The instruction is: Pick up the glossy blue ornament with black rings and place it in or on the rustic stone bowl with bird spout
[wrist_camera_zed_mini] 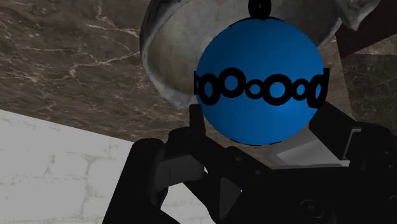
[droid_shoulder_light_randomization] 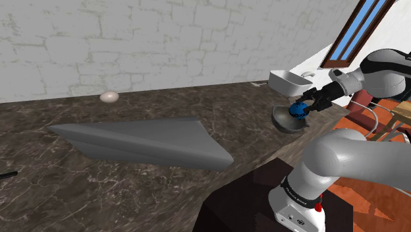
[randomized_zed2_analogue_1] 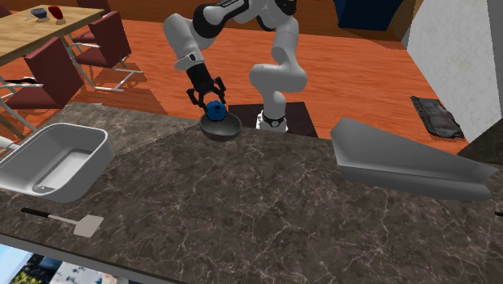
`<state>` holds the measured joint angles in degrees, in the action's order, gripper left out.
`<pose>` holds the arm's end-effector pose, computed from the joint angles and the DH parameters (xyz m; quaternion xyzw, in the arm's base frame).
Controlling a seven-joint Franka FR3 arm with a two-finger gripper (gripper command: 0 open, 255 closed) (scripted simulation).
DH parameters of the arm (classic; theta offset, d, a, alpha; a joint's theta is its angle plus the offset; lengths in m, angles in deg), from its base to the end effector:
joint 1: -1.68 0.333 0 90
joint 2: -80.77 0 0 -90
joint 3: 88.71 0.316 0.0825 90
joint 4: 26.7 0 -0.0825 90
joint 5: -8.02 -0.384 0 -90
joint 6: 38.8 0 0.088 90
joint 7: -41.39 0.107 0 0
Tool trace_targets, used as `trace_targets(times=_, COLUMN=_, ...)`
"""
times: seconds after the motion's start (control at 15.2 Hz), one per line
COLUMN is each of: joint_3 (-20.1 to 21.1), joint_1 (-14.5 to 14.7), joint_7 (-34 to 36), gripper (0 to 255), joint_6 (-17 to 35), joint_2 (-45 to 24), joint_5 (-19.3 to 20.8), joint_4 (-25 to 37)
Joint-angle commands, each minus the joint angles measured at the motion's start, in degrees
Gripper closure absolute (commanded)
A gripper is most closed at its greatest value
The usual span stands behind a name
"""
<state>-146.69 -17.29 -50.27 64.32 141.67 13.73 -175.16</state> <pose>0.0718 -0.3340 0.4328 -0.8847 -0.2954 -0.3445 0.1064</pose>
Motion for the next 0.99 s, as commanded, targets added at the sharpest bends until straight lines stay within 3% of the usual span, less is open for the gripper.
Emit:
trace_targets(times=0.0, joint_3=-1.2, joint_1=0.0, joint_7=-0.8, gripper=255, joint_6=1.4, joint_2=-0.3, joint_5=0.7, joint_4=-1.1)
trace_targets(times=0.59, joint_3=-1.7, joint_1=0.0, joint_7=-1.1, gripper=255, joint_6=1.9, joint_2=-0.5, joint_5=1.0, joint_4=-1.5)
trace_targets(times=0.66, joint_3=-1.7, joint_1=0.0, joint_7=-1.1, gripper=0, joint_6=1.9, joint_2=-0.5, joint_5=1.0, joint_4=-1.5)
trace_targets(times=0.92, joint_3=-1.7, joint_1=0.0, joint_7=-1.1, gripper=0, joint_6=1.9, joint_2=-0.5, joint_5=1.0, joint_4=-1.5)
